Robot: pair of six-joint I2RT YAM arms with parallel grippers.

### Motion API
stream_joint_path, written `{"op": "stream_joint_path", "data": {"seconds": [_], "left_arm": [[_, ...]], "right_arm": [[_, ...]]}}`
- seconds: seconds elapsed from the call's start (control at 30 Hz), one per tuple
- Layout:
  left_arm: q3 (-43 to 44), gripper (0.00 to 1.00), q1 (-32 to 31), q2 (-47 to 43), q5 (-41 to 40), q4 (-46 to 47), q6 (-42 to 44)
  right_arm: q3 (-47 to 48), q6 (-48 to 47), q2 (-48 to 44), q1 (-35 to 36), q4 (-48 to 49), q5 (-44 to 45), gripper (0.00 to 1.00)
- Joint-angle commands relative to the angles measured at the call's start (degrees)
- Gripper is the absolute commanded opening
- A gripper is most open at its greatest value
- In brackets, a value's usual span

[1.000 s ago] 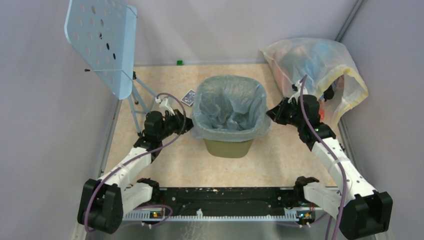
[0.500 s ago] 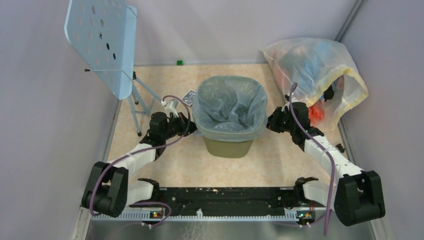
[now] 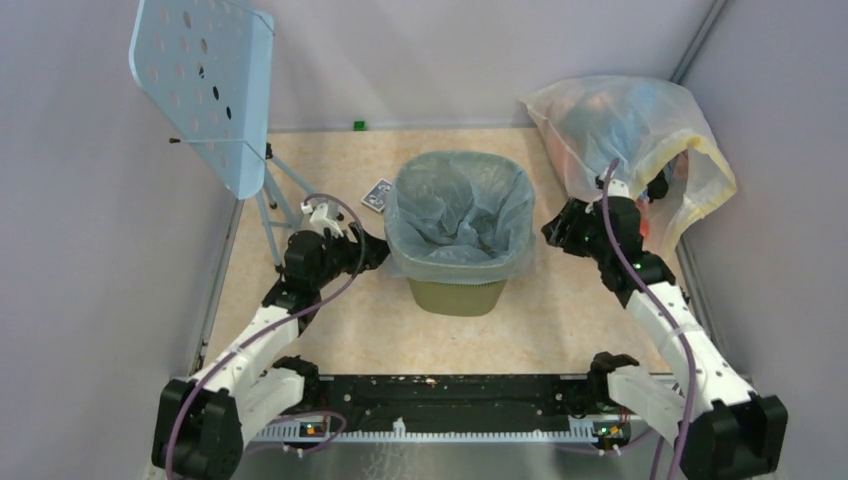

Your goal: Put the trash bags into the trash bin

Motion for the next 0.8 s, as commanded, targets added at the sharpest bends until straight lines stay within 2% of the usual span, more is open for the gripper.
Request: {"op": "stream_joint_path", "data": {"seconds": [0.0,0.1,0.13,0.17,0.2,0.23,0.33,0.53,0.67,0.77], "left_arm": [[2.1,0.78,0.2,-5.5,-5.1,-8.3,2.2],[2.6,0.80,0.2,-8.7,-5.9,-11.8,3.1],[2.8,0.80,0.2,-9.8,-5.7,-12.6,3.4],[2.8,0.80,0.2,-10.6,-5.4,-13.0,3.7],[2.9,0.80,0.2,-11.5,-5.1,-13.2,3.9],[2.9,0.80,0.3,-12.1,-4.8,-13.2,4.2],[3.5,0.80,0.2,-12.8,-3.9,-13.3,5.3],[3.3,0.82,0.3,-12.3,-2.1,-12.4,6.0],[2.8,0.80,0.2,-11.1,0.4,-10.9,5.4],[2.1,0.80,0.2,-10.5,1.6,-9.6,5.2]], "right_arm": [[9.2,-6.1,-6.8,-0.4,-7.1,7.6,0.53],[15.3,-9.8,-8.3,-0.4,-10.9,6.9,0.51],[18.7,-11.1,-8.3,-0.4,-12.3,5.8,0.41],[21.5,-12.4,-8.0,-0.4,-13.6,4.2,0.25],[24.2,-13.5,-7.2,-0.3,-14.9,2.2,0.04],[27.4,-14.4,-6.1,0.0,-16.5,0.2,0.00],[36.7,-16.6,0.0,4.1,-22.8,-2.4,0.00],[51.6,-17.6,13.9,25.7,-32.4,10.0,0.00],[59.7,-17.9,24.8,33.6,-38.6,14.4,0.00],[62.1,-18.0,30.4,35.6,-40.2,14.0,0.00]]}}
